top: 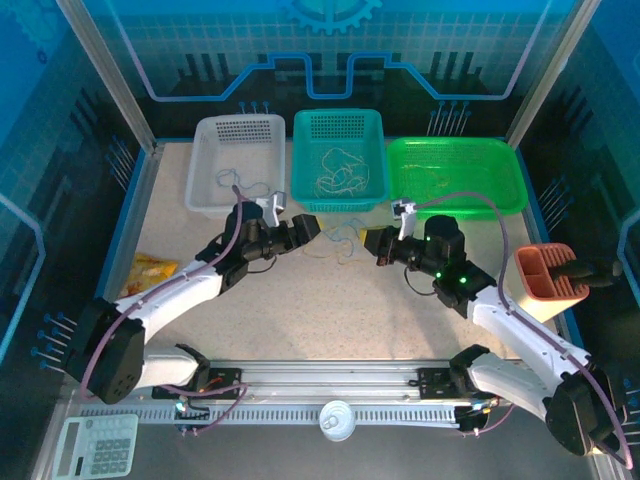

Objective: Untangle the cables

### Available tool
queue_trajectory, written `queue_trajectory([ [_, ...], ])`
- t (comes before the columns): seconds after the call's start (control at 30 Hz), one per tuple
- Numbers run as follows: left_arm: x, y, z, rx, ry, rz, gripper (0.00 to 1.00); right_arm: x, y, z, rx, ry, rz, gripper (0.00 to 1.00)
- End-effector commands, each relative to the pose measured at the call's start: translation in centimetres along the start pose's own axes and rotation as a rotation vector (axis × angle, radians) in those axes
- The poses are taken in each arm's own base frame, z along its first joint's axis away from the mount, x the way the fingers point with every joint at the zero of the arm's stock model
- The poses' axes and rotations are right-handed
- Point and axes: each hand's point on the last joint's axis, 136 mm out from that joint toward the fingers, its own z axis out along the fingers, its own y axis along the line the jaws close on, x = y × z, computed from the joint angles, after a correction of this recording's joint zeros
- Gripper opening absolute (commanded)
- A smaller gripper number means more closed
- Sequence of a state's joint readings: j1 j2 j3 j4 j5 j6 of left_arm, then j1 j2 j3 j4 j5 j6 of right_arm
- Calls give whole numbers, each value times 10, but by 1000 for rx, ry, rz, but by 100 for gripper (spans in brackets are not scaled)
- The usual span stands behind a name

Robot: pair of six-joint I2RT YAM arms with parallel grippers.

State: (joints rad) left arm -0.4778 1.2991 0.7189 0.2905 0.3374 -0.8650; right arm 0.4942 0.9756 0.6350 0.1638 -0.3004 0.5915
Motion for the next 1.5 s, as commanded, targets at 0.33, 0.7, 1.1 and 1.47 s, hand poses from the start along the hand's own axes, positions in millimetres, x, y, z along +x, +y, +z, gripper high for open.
queue_trajectory([
  [0.33, -15, -6, 19, 63, -42, -44, 70, -25, 23, -15, -66, -62, -5, 0],
  [0.7, -17, -13, 28, 112, -45, -68, 46, -27, 25, -16, -73, -73, 3, 0],
  [1.1, -14, -20, 28, 133, -37, -60, 19, -29, 25, -16, -70, -80, 2, 0],
  [1.47, -32, -55, 5, 163, -93, 49, 0, -17, 5, -18, 5, -64, 1, 0],
])
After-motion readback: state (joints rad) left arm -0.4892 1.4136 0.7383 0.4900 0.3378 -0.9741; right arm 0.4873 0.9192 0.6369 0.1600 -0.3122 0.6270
